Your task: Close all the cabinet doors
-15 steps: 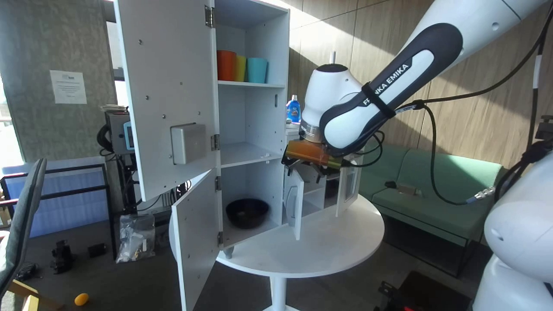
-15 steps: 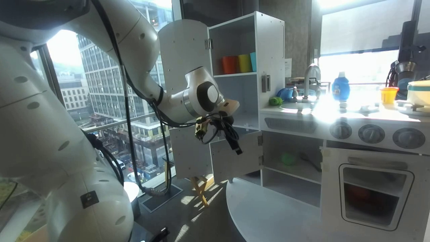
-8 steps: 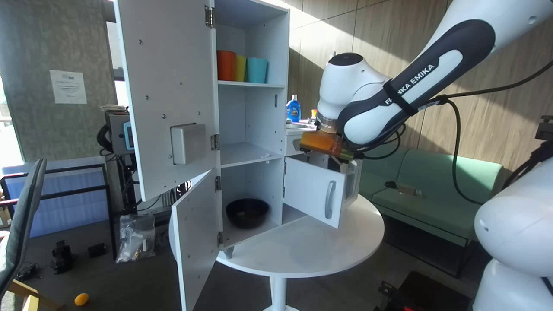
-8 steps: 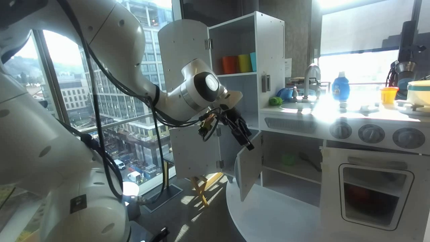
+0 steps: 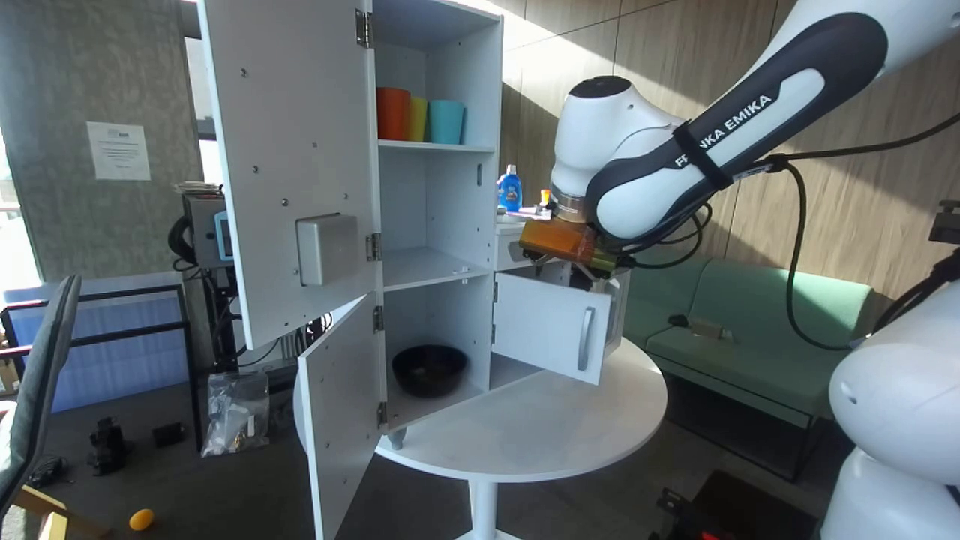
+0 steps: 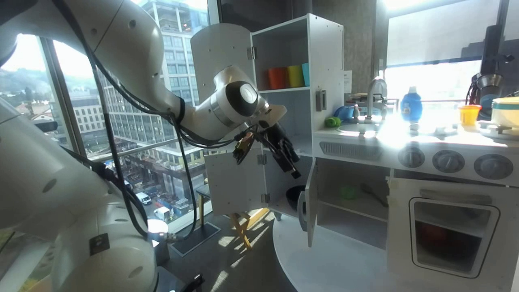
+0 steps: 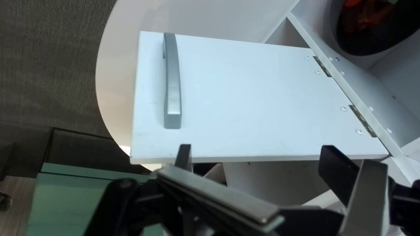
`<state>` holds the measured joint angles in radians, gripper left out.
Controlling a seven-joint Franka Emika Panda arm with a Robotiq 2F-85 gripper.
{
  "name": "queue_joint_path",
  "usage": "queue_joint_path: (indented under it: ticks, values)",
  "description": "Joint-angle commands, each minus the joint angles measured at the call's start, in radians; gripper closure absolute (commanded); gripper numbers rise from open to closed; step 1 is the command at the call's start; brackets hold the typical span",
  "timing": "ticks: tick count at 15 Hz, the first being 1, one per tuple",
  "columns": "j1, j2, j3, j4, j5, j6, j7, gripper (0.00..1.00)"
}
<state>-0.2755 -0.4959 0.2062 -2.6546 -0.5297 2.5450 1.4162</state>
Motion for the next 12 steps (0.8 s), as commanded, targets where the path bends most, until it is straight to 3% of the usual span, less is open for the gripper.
queue_joint_path:
  ticks: [1,8,12]
  values:
    - [0.04,0.034,-0.021,0.019,0.059,-0.018,-0.048,0.0]
    - [-0.043,0.182,0.002,0.05,-0.023,0.163,0.052,0.0]
    - [-0.135,0.218,0.036,0.078,-0.185,0.222,0.185,0.0]
